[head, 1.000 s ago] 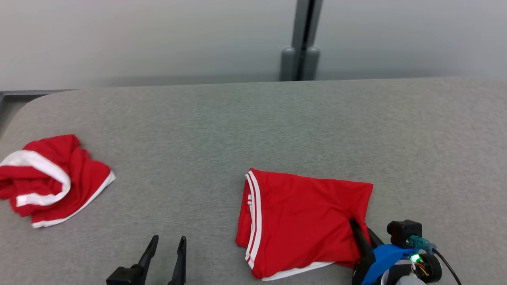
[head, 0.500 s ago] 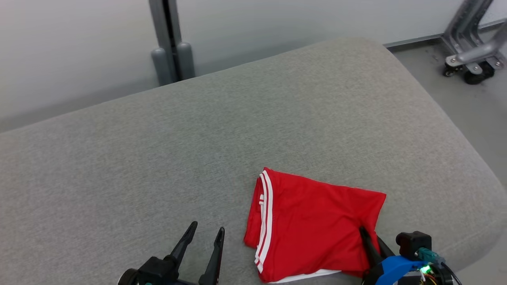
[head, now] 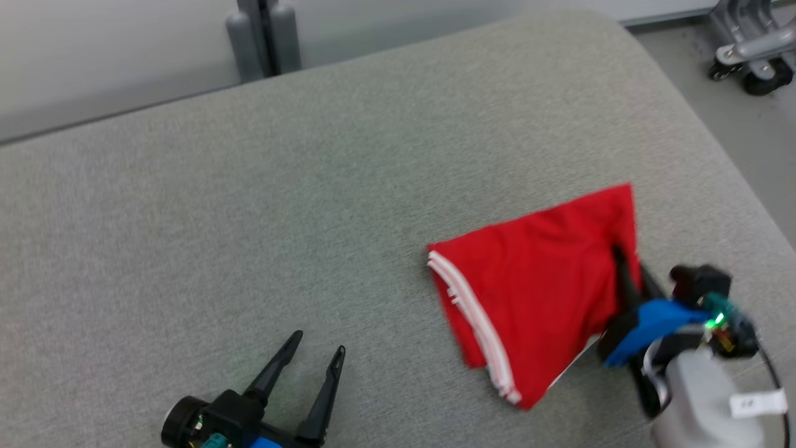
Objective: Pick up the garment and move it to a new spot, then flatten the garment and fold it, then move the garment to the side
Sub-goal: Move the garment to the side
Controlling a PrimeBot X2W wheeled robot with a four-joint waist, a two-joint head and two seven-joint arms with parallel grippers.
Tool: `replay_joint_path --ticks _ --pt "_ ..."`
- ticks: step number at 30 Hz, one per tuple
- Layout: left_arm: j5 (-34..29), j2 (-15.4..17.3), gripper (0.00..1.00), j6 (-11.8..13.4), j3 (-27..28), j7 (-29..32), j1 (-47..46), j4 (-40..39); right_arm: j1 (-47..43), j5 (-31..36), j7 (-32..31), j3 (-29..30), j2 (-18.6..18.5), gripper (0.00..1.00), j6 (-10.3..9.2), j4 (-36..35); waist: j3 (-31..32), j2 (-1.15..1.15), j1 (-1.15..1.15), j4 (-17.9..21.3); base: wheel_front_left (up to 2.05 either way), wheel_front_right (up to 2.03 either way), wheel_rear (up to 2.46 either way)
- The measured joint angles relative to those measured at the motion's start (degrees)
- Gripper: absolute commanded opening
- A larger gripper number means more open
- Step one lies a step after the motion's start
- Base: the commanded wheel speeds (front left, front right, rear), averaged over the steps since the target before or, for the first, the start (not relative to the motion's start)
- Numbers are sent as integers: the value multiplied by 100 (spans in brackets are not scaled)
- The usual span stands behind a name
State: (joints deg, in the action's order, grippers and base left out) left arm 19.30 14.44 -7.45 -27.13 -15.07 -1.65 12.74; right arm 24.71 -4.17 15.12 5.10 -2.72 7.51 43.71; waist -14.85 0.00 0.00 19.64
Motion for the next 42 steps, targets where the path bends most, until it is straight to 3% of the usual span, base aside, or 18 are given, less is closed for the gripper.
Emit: replay_joint_path --ticks 5,11,17,18,19,20,26,31,35,42 --pt "92 407 100 0 -38 1 -269 -253 1070 1419 -237 1490 -7 0 0 -129 -508 0 1 -231 0 0 0" --pt "190 716 100 -14 -2 -18 -580 -578 1761 3145 -1042 3488 -7 0 0 -1290 -1053 0 1 -694 0 0 0" --pt "249 754 100 -16 22 -44 -751 -736 1990 3890 -1411 4445 -7 0 0 -2034 -1406 0 0 -1112 0 0 0" --pt "249 754 100 -16 21 -44 -770 -753 2012 3928 -1412 4510 -5 16 0 -2096 -1444 0 0 -1156 0 0 0" --pt "253 754 100 -18 21 -48 -783 -765 2041 3954 -1424 4573 -3 43 0 -2148 -1474 0 0 -1192 0 0 0" --pt "260 754 100 -18 21 -52 -791 -771 2068 3985 -1429 4593 -4 100 0 -2202 -1496 0 0 -1216 0 0 0" --pt "282 716 100 -16 47 -46 -806 -634 2206 3942 -1184 4570 -13 100 0 -2202 -1354 0 0 -1258 0 0 0" --pt "281 581 100 -13 154 -13 -713 -352 2154 3708 -744 4264 -15 100 0 -1773 -964 0 0 -1355 0 0 0" --pt "252 382 100 -13 316 -7 -629 -124 1864 3507 -323 3521 -23 100 0 -1092 -540 0 0 -1476 0 0 0" --pt "125 3 100 -13 790 -8 -338 347 1164 2301 -27 2260 -15 100 -1 -14 219 0 -1 -1652 0 0 0"
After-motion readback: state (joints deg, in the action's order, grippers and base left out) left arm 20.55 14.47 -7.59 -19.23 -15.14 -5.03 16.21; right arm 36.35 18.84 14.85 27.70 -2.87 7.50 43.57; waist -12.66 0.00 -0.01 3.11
